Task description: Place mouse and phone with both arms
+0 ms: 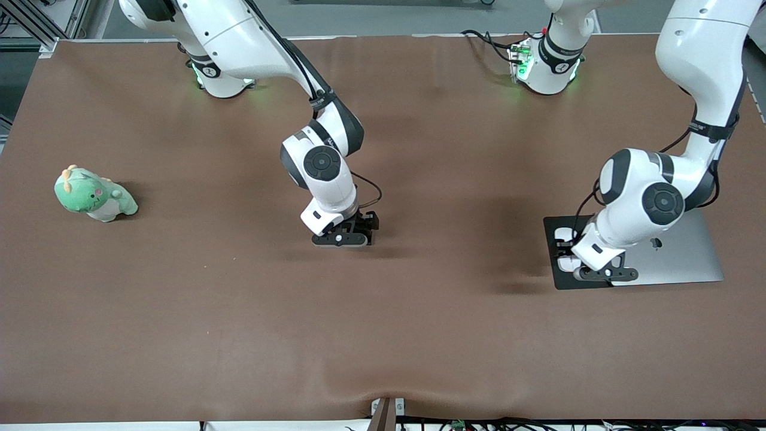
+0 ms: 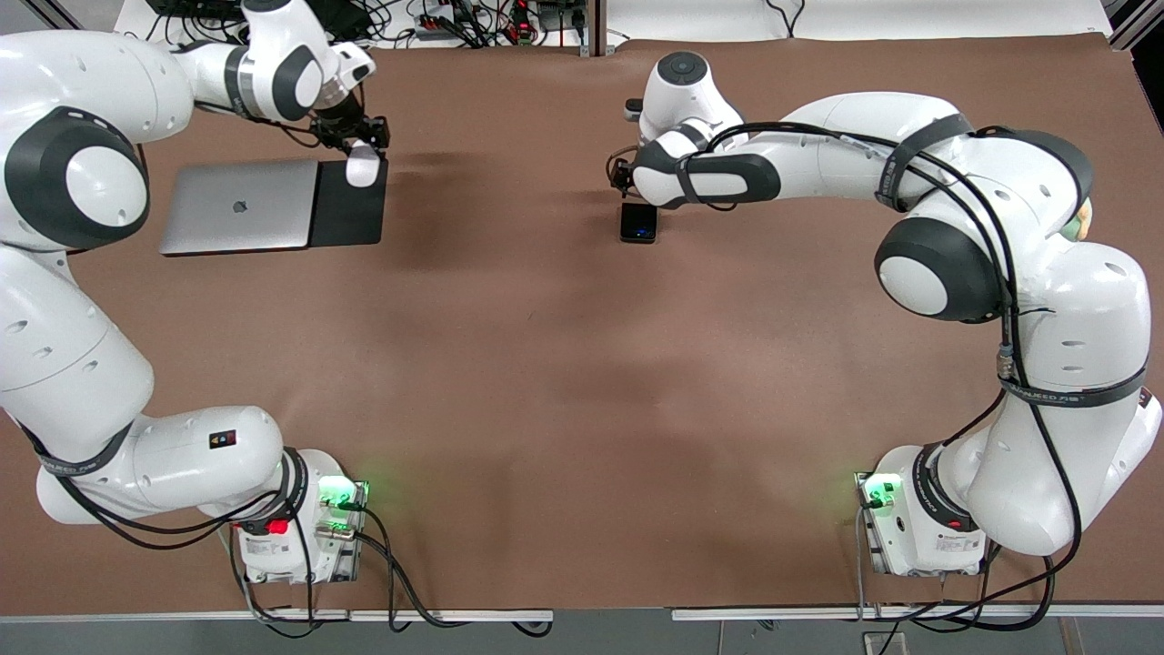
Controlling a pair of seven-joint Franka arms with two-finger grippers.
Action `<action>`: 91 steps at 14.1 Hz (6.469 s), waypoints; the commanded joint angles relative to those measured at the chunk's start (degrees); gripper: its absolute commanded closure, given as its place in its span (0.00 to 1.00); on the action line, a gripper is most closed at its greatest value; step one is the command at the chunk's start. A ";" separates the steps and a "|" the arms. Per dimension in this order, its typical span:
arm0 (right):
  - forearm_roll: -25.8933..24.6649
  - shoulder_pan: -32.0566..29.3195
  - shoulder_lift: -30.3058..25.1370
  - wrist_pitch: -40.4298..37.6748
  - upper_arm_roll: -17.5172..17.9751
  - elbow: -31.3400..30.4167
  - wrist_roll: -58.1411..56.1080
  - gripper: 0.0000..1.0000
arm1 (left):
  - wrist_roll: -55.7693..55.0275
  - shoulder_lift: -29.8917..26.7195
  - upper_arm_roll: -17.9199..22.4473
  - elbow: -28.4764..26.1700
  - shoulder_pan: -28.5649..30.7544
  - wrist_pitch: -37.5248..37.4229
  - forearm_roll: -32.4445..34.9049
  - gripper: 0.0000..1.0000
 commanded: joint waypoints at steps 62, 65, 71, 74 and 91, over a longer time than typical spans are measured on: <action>-3.64 -49.68 -15.11 -12.48 -0.59 -26.77 -41.34 0.60 | -2.89 -29.67 9.45 12.81 -20.30 -37.34 -10.23 0.00; -3.55 -49.59 -13.45 -11.69 -0.50 -26.77 -41.34 0.47 | -1.82 -29.94 11.21 11.15 -21.79 -37.25 -11.82 0.00; -1.98 -51.09 -12.82 -11.06 -0.41 -26.51 -48.63 0.00 | -2.61 -31.79 10.68 7.97 -21.89 -35.66 -11.73 0.00; -0.65 -50.56 -14.67 -21.21 -0.41 -19.52 -47.76 0.00 | -2.09 -31.26 10.51 8.32 -21.27 -35.66 -11.55 0.00; -5.13 -40.97 -31.97 -50.34 -0.50 10.94 -41.42 0.00 | -2.70 -30.20 10.59 10.78 -21.10 -36.10 -11.82 0.00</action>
